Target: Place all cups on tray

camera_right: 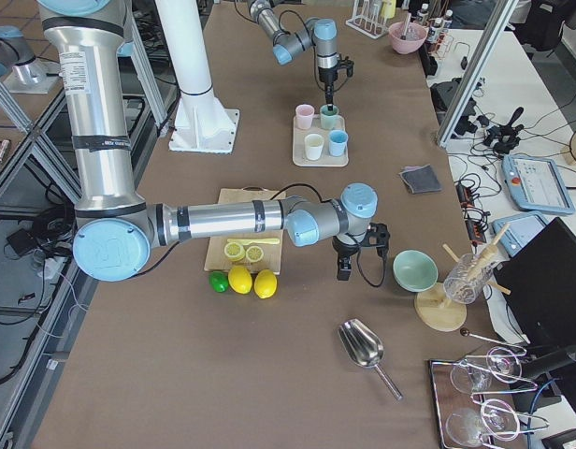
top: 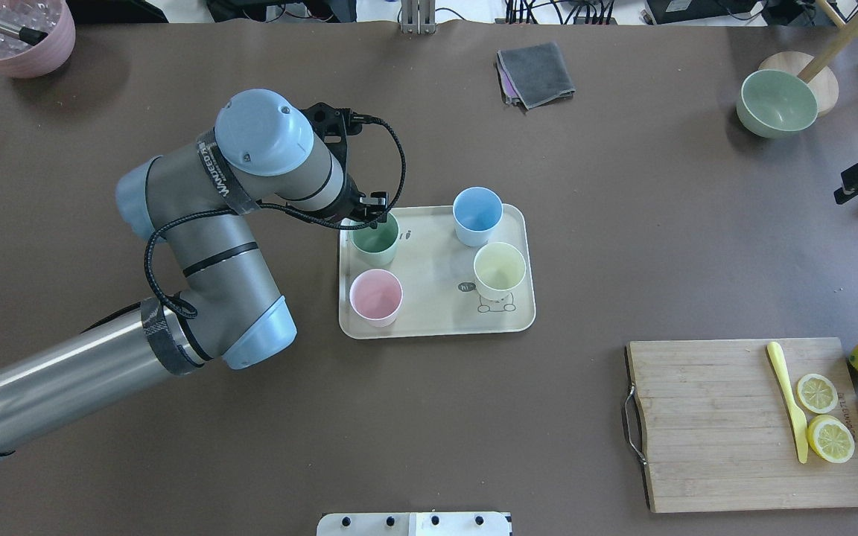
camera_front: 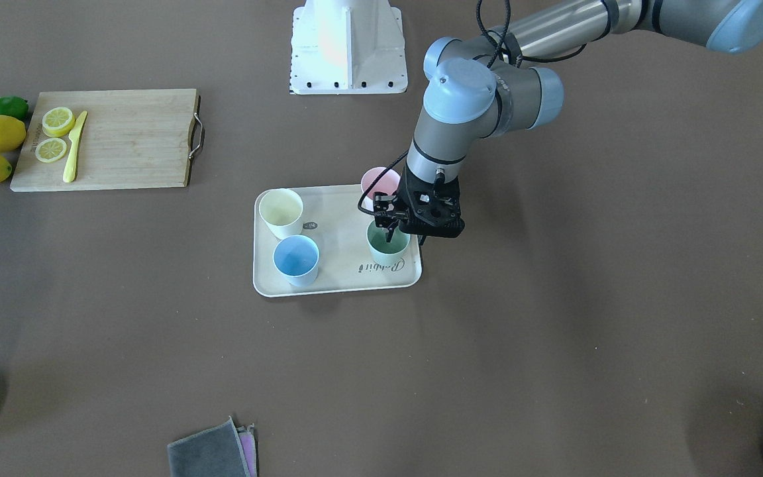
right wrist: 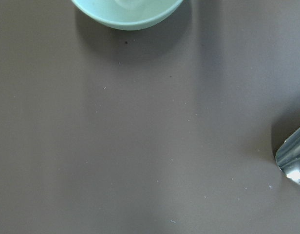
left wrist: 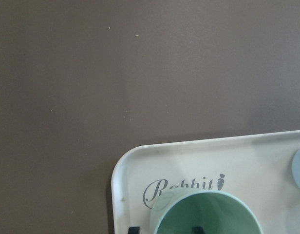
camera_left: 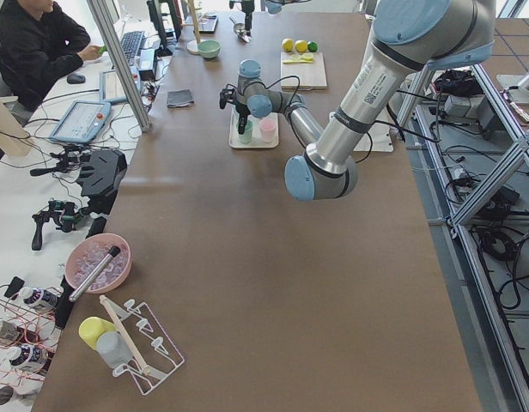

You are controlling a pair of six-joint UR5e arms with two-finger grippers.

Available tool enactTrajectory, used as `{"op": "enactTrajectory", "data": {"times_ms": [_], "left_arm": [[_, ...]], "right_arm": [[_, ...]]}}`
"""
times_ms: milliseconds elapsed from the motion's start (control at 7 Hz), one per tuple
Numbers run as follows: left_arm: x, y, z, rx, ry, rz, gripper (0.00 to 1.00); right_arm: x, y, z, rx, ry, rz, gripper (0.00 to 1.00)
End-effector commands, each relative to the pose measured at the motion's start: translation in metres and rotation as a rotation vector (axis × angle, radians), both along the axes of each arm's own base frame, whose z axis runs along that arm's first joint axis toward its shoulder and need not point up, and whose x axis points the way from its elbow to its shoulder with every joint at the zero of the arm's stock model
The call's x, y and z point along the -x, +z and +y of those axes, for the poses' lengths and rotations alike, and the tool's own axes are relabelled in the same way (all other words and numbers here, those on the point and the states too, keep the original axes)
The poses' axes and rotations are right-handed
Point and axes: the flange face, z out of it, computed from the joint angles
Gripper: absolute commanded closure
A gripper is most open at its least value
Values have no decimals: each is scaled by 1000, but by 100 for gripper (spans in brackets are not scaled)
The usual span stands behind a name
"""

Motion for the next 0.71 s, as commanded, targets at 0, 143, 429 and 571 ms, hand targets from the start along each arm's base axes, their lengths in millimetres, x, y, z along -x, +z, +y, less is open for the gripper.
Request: {"op": "enactTrajectory", "data": {"times_ms": [0,143,429,571], "left_arm": [[67,7,-28,-59,3,3,2],[118,30,-34,-102,20,3,2],[216,76,-39,-120,-83,-26,2],[253,95,-36,-125,-134,-33,2]], "right_arm": [[-19,-1,1,4,26,-26,0],[-37,4,4,-26,12,-39,0],[-74,25,12,-42,42,-23,0],[-79,28,7,-63,64,59,0]]}}
